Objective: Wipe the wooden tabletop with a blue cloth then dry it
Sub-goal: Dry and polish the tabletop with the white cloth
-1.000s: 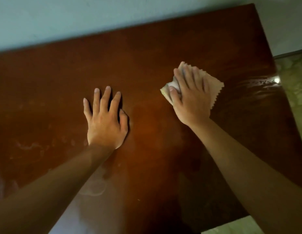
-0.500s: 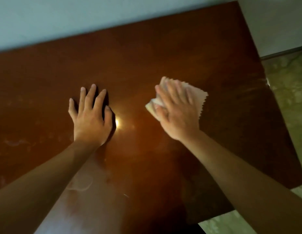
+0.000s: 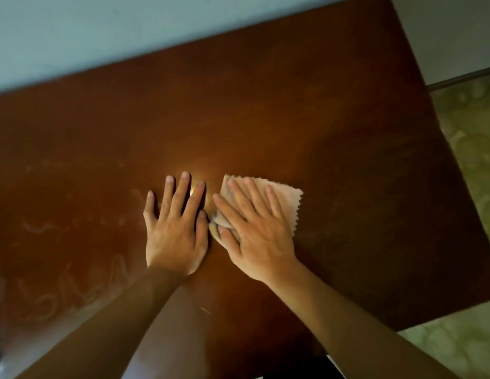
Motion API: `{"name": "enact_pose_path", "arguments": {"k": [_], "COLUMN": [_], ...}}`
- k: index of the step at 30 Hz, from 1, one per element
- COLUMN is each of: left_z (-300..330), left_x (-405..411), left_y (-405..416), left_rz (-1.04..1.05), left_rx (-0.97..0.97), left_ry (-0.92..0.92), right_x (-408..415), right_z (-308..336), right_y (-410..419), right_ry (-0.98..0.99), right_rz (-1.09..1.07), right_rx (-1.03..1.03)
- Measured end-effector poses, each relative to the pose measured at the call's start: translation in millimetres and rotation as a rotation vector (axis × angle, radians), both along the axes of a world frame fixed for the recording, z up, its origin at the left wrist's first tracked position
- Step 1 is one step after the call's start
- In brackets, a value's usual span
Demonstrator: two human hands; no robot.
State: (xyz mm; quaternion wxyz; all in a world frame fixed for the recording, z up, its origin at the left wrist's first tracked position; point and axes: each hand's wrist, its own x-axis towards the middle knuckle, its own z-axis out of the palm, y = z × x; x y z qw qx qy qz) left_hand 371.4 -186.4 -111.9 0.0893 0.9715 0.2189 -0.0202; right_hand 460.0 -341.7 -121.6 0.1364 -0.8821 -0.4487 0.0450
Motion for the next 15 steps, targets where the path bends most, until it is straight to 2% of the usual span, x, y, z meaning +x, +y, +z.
{"name": "enact_pose_path", "arguments": {"k": [3,8,12,15], "left_z": [1,1,-1,-4], "left_x": [2,2,2,0], "left_y": [-2,-3,-2,-1], "left_rz": [0.013,0.032,0.022,0.023], "left_rx": [-0.003,-0.016,-0.008,0.0], "left_ry": [-0.014,-0.025,-0.04,-0.038], "right_x": [49,85,42,-31], "right_z": [1,2,4,3], "right_y": [-25,-45,-24,-9], "right_ry": [0.004,-0.037,-0.019,-0.002], "right_rz": [-0.074,-0.293,-0.405,-0.321], "right_rx": [0.004,-0.154,-0.123,-0.074]}}
